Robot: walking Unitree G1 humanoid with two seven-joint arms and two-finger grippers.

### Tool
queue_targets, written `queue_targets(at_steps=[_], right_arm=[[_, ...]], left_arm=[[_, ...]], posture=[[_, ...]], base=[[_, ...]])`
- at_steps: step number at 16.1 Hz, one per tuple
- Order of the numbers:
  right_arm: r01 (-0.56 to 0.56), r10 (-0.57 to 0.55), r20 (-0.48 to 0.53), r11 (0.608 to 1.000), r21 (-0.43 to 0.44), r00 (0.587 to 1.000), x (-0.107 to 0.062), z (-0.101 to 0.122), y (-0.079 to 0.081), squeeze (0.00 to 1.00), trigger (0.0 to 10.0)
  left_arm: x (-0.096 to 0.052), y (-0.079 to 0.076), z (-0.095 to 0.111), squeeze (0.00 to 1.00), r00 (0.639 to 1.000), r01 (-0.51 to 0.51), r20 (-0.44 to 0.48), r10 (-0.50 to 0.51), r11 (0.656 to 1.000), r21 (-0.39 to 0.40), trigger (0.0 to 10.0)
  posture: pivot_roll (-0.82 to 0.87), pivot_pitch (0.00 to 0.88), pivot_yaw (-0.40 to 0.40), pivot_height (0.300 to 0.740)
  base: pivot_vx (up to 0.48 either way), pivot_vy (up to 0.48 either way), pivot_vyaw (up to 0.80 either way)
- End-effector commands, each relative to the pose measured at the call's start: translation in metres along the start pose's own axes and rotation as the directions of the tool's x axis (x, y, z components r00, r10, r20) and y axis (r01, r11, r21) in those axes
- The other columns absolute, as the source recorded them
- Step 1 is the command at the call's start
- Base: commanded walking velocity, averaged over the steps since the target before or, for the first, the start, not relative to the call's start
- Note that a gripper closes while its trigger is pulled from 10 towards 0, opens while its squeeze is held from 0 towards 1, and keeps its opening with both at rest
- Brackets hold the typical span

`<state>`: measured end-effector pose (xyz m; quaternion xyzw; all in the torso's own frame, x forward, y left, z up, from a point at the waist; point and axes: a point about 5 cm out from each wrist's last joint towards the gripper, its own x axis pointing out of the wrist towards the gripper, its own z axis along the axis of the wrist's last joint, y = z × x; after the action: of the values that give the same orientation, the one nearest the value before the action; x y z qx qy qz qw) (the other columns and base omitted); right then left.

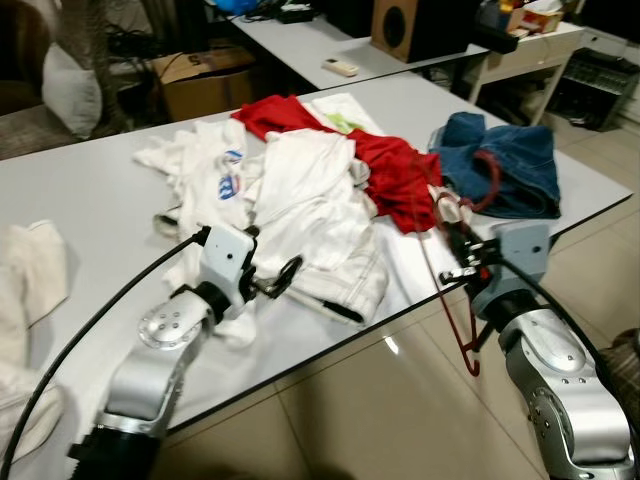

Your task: Hang hanger

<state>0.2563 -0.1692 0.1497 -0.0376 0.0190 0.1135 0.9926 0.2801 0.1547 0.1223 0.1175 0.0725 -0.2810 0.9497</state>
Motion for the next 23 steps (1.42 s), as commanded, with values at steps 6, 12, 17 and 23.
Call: queue_targets(at_steps=[6,12,17,23], right_arm=[[-0.092,0.090,-0.032,0.995,-0.049,0.995,-0.003,0.000,0.002,0.00,10.0],[-0.110,0.108,-0.029,0.992,-0.062,0.994,-0.003,0.002,0.001,0.00,10.0],[-0.117,0.116,-0.025,0.991,-0.066,0.993,-0.002,0.003,0.001,0.00,10.0],[-0.124,0.123,-0.021,0.990,-0.068,0.992,-0.001,0.003,0.001,0.00,10.0]], left_arm=[[-0.007,0.003,-0.013,0.56,0.978,0.086,-0.192,-0.077,0.996,0.037,6.8],[-0.011,0.009,-0.019,0.27,0.954,0.086,-0.294,-0.050,0.990,0.112,0.0],[-0.012,0.013,-0.018,0.01,0.953,0.084,-0.300,-0.045,0.989,0.118,0.0],[-0.011,0.007,-0.017,0.00,0.953,0.125,-0.289,-0.093,0.988,0.094,0.0]], posture=[[-0.11,0.019,0.020,0.740],[-0.11,0.014,0.020,0.740],[-0.11,0.008,0.018,0.740],[-0.11,0.008,0.018,0.740]], base=[[0.000,0.000,0.00],[0.000,0.000,0.00],[0.000,0.000,0.00],[0.000,0.000,0.00]])
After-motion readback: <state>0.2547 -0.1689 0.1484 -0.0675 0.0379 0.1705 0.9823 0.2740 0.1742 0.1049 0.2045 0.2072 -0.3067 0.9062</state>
